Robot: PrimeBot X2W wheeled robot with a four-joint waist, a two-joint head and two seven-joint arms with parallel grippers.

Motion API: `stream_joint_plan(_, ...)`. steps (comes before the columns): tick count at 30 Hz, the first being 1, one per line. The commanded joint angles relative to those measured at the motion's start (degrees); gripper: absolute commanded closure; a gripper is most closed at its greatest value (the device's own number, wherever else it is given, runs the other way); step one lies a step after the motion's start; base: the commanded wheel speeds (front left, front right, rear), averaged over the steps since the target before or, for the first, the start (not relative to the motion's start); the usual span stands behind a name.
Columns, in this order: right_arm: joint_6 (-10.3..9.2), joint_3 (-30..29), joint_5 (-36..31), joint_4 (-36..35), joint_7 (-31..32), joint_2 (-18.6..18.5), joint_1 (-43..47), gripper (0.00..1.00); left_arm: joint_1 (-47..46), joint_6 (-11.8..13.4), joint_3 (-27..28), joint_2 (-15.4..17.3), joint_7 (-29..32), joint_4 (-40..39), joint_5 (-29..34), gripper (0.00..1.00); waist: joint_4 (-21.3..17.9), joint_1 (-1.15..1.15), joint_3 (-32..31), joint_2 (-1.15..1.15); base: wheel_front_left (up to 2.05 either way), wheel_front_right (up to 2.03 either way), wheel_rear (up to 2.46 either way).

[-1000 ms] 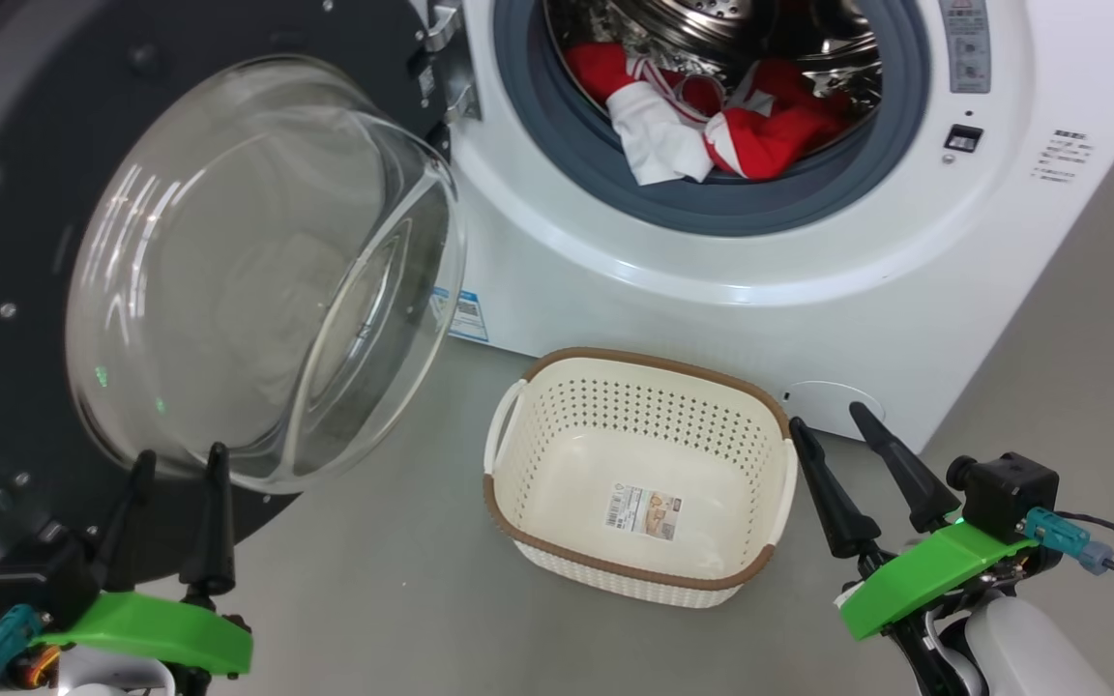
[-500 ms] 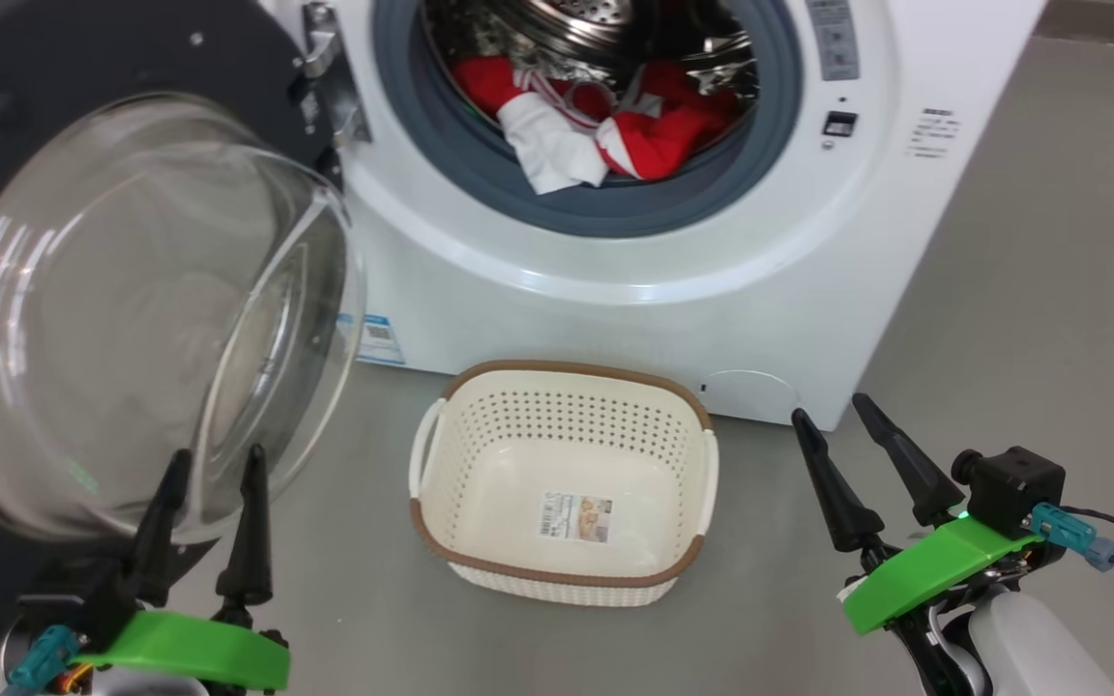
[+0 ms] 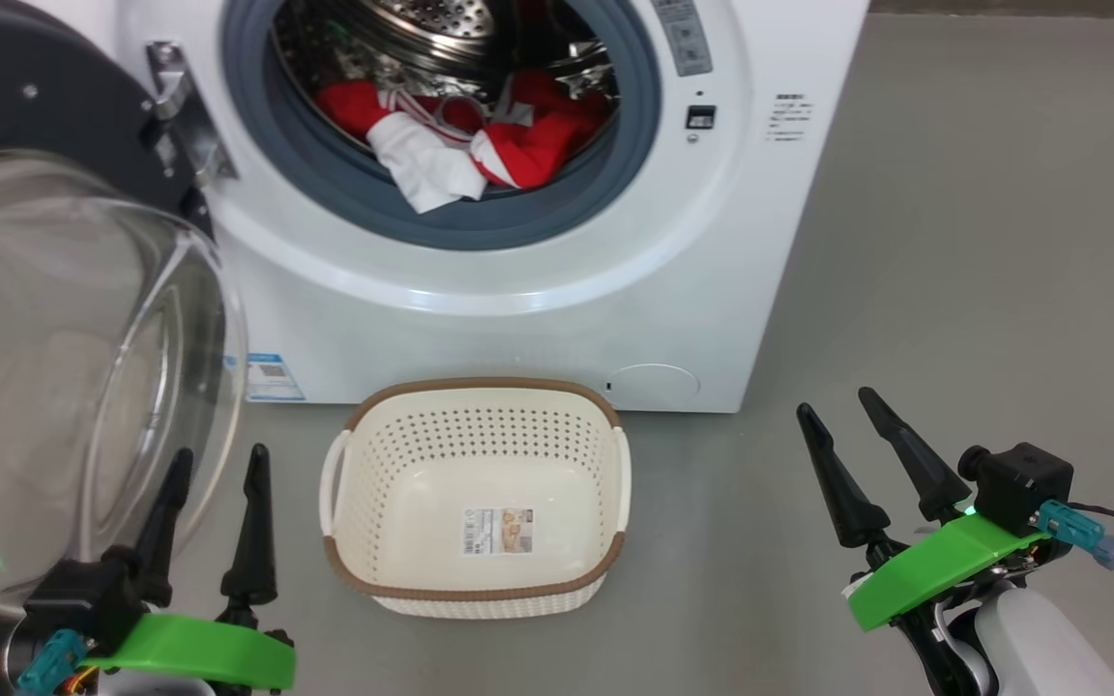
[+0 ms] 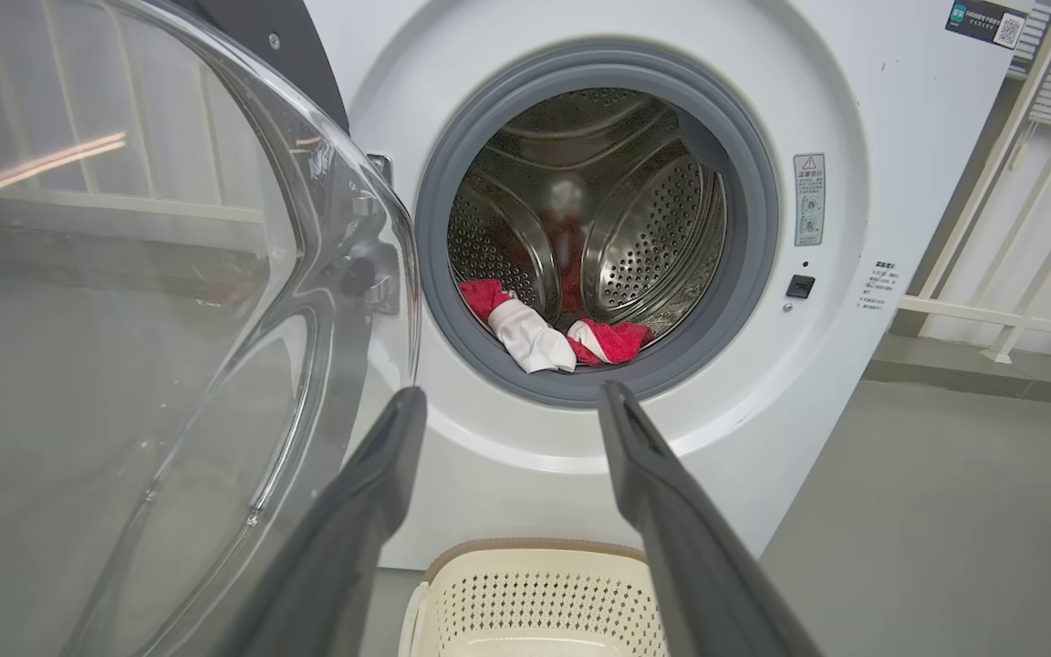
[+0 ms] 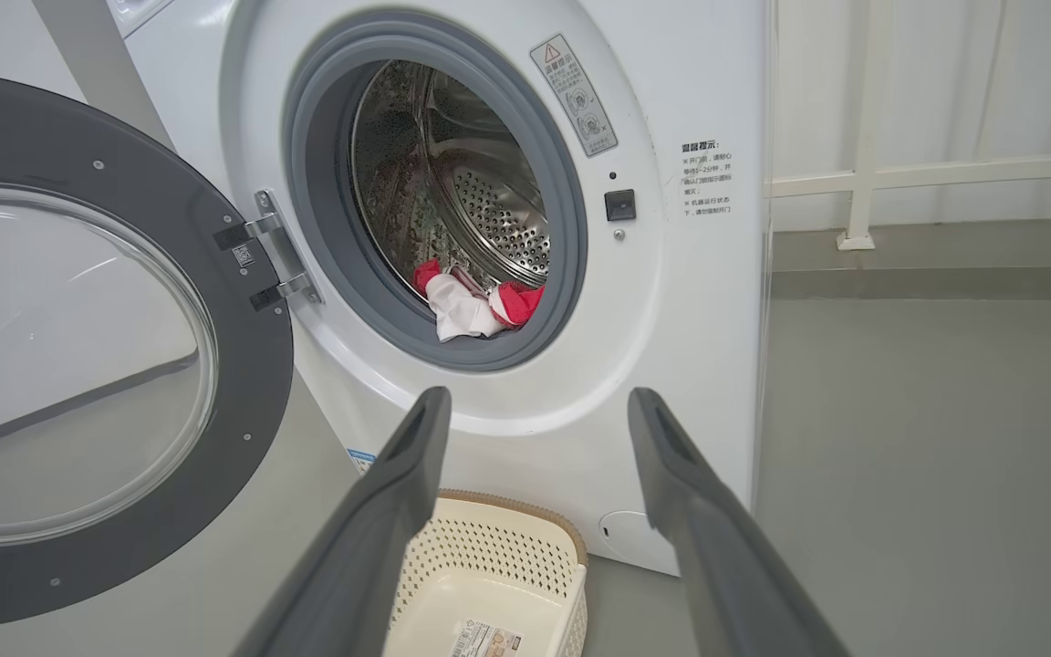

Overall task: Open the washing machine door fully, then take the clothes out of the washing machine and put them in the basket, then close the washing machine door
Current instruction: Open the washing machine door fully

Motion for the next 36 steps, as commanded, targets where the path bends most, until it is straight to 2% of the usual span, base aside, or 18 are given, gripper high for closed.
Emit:
stream_joint_plan(1, 0.09, 0.77, -0.67, -1.63, -0.69, -0.36, -0.69, 0.0, -0.52, -0.07, 2.06, 1.07, -0.76, -1.39, 0.48, 0.0, -1.82, 0.0, 0.17, 0.0, 0.0, 0.0, 0.0)
stream_joint_plan(5, 0.09, 0.46, -0.98, -1.73, -0.69, -0.55, -0.69, 0.0, -0.01, -0.85, 2.41, 0.82, -1.04, -0.87, 0.45, 0.0, -3.63, 0.0, 0.22, 0.0, 0.0, 0.0, 0.0)
stream_joint_plan(17, 0.09, -0.8, -1.6, -2.43, -0.69, -1.04, 0.09, 0.0, 2.84, -1.07, 5.26, -0.15, -1.27, -0.87, 1.34, 0.0, -7.67, 0.0, -0.96, 0.0, 0.0, 0.0, 0.0)
stream_joint_plan(36, 0.09, -2.75, -2.0, -3.46, -0.69, -1.4, 0.92, 0.0, 4.37, -3.91, 8.25, -2.74, -1.29, -1.45, 4.52, 0.0, -7.59, 0.0, -1.41, 0.0, 0.0, 0.0, 0.0)
